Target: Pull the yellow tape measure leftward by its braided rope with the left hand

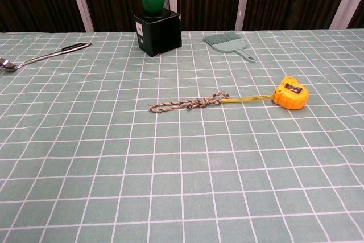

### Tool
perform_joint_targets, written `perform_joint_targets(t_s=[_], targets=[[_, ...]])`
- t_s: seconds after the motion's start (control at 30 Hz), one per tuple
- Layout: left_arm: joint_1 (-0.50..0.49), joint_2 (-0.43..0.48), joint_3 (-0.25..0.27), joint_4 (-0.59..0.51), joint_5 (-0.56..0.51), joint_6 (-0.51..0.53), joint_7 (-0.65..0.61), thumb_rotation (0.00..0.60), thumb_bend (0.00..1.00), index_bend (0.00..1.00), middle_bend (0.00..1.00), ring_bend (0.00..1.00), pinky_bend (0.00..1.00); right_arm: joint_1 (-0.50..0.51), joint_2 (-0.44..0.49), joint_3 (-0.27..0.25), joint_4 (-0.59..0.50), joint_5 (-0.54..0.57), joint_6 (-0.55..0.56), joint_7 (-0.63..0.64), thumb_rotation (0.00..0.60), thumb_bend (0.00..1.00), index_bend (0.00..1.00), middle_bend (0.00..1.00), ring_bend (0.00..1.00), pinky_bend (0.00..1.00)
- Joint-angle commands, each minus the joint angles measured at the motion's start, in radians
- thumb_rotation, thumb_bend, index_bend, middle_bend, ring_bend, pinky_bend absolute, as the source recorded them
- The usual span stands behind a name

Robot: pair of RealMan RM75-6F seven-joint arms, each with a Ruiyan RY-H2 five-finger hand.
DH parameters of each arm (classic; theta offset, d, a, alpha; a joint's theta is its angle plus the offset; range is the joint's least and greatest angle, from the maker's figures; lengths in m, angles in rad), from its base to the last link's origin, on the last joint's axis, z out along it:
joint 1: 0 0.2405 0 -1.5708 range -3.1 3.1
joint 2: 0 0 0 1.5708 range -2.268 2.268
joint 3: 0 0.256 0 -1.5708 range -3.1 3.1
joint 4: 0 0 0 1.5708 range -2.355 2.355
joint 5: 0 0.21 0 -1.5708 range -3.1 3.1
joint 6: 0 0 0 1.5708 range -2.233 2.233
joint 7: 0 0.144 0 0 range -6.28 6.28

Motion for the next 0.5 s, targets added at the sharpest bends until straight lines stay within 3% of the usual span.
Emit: perform_joint_targets(t_s=[0.03, 0.5], targets=[[0.000, 0.000, 0.000, 0.000, 0.000, 0.000, 0.000, 0.600, 0.00, 0.00, 0.00, 0.00, 0.00, 0.000, 0.000, 0.000, 0.000, 0.000, 0.001, 0.000, 0.600, 0.12, 0.00, 0.00, 0.00, 0.00], [-0.001, 0.002, 0.004, 0.000, 0.014, 0.004, -0.001, 0.600, 0.00, 0.00, 0.00, 0.00, 0.00, -0.001, 0.000, 0.001, -0.001, 0.001, 0.002, -0.002, 0.600, 0.12, 0.00, 0.00, 0.00, 0.00]])
